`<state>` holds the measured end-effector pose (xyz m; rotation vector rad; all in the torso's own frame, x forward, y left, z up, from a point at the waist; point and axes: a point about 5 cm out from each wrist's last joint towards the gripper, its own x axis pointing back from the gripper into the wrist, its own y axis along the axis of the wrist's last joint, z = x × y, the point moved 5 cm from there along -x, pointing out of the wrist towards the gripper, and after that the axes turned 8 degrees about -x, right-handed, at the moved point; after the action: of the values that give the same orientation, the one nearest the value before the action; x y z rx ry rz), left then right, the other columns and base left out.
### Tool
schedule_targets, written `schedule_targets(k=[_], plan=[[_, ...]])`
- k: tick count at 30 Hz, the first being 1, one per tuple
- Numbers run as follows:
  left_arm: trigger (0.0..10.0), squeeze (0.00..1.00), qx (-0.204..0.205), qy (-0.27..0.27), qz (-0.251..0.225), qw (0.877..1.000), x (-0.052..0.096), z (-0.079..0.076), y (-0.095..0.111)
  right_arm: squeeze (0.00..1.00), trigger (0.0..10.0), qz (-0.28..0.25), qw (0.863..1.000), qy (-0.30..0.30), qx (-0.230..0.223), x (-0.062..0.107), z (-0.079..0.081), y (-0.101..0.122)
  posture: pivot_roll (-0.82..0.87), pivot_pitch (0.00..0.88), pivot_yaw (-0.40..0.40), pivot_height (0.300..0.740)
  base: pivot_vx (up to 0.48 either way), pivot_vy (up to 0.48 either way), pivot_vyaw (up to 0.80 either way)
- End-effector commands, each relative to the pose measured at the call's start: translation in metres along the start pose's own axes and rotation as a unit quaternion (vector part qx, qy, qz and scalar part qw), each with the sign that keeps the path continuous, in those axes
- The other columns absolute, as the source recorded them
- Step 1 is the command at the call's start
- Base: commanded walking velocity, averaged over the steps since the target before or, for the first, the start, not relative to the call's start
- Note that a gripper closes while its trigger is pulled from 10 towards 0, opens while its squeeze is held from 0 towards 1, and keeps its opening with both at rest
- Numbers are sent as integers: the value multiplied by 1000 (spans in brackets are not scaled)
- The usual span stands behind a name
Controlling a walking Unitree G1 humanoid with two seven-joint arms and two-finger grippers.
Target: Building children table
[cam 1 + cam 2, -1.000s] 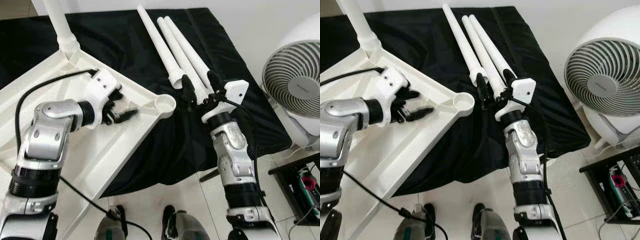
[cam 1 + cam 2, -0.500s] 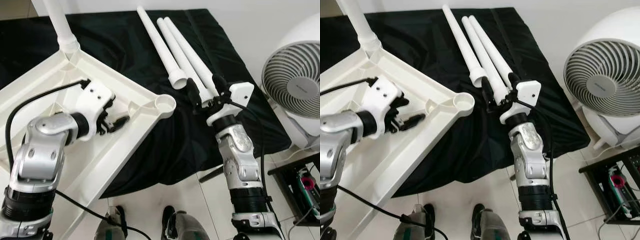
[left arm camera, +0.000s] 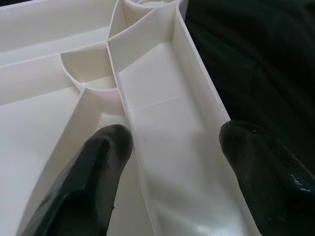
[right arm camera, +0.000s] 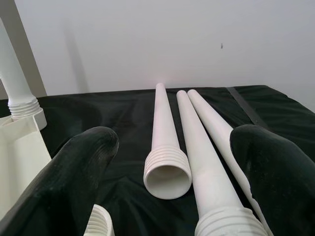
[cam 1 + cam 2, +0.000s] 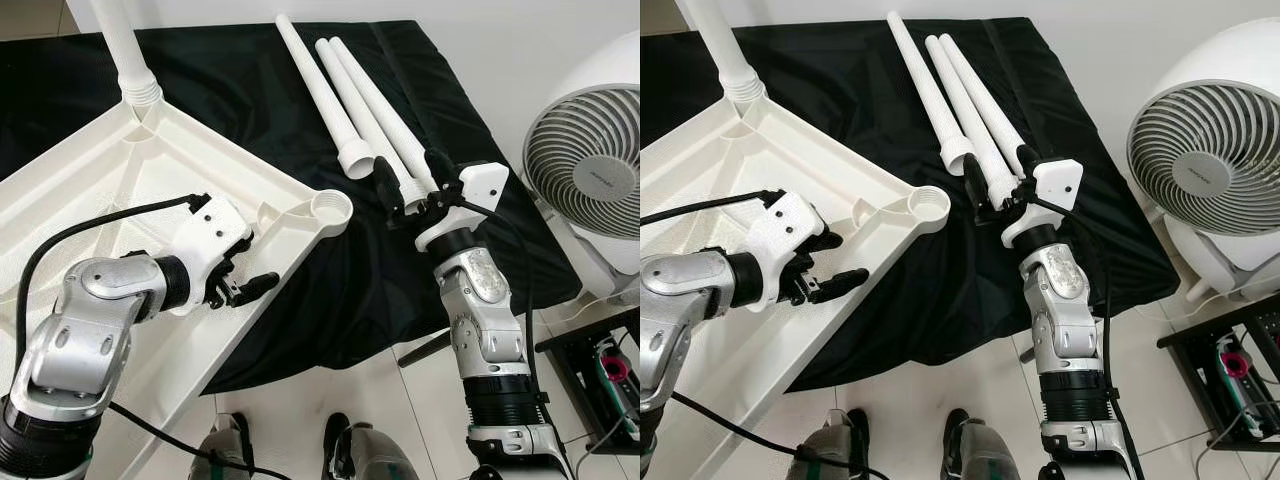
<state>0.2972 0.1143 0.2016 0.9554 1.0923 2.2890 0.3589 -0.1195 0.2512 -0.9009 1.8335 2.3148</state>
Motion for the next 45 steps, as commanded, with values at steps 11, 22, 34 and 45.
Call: schedule_targets(k=[11, 22, 34, 45], plan=[[10000, 0, 5, 58, 61, 996, -17, 12, -25, 0, 10000, -3, 1000, -8, -4, 4, -1, 3, 136, 193, -53, 740, 0, 0, 0], [0, 0, -34, 39, 61, 997, -22, 11, -28, 0, 10000, -5, 1000, -20, 3, 9, -6, 6, 116, 183, -32, 740, 0, 0, 0], [0, 0, -58, 11, 54, 997, -21, 6, -28, 0, 10000, -4, 1000, -23, 3, 11, -8, 5, 112, 175, -28, 740, 0, 0, 0], [0, 0, -84, -22, 53, 995, -22, -8, -29, 0, 10000, -1, 1000, -17, 2, 10, -5, 4, 118, 169, -35, 740, 0, 0, 0]])
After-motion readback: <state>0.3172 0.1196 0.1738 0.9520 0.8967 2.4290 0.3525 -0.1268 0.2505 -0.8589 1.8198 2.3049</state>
